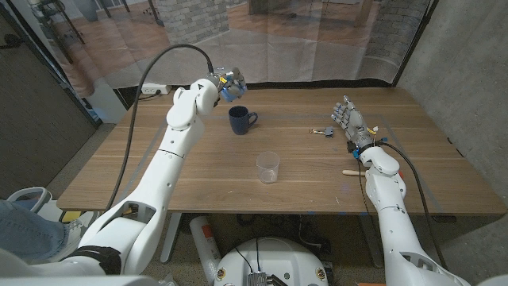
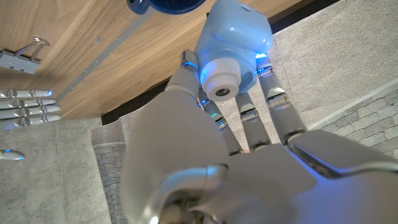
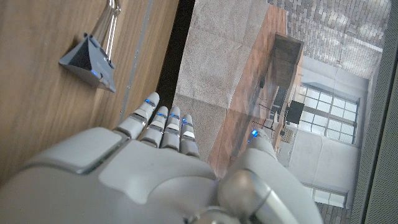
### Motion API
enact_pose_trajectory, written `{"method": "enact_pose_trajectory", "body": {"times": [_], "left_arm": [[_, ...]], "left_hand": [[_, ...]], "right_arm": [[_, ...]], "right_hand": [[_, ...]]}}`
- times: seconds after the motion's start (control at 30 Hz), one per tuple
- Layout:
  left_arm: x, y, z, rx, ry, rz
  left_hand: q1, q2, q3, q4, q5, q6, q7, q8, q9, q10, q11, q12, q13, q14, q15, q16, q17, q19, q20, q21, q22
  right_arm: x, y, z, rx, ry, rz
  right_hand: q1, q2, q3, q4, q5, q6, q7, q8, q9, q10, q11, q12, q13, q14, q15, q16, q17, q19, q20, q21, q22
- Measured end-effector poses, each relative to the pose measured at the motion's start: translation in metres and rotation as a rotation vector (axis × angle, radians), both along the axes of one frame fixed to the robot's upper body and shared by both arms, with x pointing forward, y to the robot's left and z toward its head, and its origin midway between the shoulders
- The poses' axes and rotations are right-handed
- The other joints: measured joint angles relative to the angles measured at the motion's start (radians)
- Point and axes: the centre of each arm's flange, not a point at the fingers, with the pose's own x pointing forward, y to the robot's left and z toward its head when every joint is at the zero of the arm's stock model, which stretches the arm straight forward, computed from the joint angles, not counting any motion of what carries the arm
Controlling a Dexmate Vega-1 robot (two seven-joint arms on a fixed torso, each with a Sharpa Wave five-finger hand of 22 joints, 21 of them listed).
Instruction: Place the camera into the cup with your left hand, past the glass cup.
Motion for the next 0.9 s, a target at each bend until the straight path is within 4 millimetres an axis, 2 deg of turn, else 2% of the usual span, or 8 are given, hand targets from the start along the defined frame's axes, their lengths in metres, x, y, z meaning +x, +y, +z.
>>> {"method": "enact_pose_trajectory", "body": {"times": [0.57, 0.9], "left_arm": [[0.004, -0.016, -0.018, 0.001, -0.014, -0.086], [0.002, -0.01, -0.03, -0.019, -0.041, -0.118]], "left_hand": [[0.0, 0.0, 0.004, -0.004, -0.004, 0.006, -0.006, 0.0, 0.0, 0.005, -0.005, -0.004, 0.0, 0.0, 0.0, -0.004, 0.0, 0.0, 0.0, 0.0, 0.0], [0.001, -0.001, 0.008, -0.008, 0.0, 0.009, -0.002, 0.0, 0.0, 0.021, -0.007, -0.012, 0.0, 0.002, 0.001, -0.01, 0.0, -0.006, -0.005, -0.005, 0.0]], "right_arm": [[0.002, 0.0, -0.002, 0.004, 0.006, -0.002], [0.002, 0.002, -0.002, 0.005, 0.005, -0.002]], "right_hand": [[0.0, 0.0, 0.0, 0.0, 0.0, 0.0, 0.0, 0.0, 0.0, 0.0, 0.0, 0.0, 0.0, 0.004, 0.004, 0.0, 0.0, 0.004, 0.004, -0.007, 0.0], [0.0, 0.0, 0.0, 0.0, 0.0, 0.0, 0.0, 0.0, 0.0, 0.0, 0.0, 0.0, 0.0, 0.004, 0.004, 0.0, 0.0, 0.009, -0.002, -0.007, 0.0]]}}
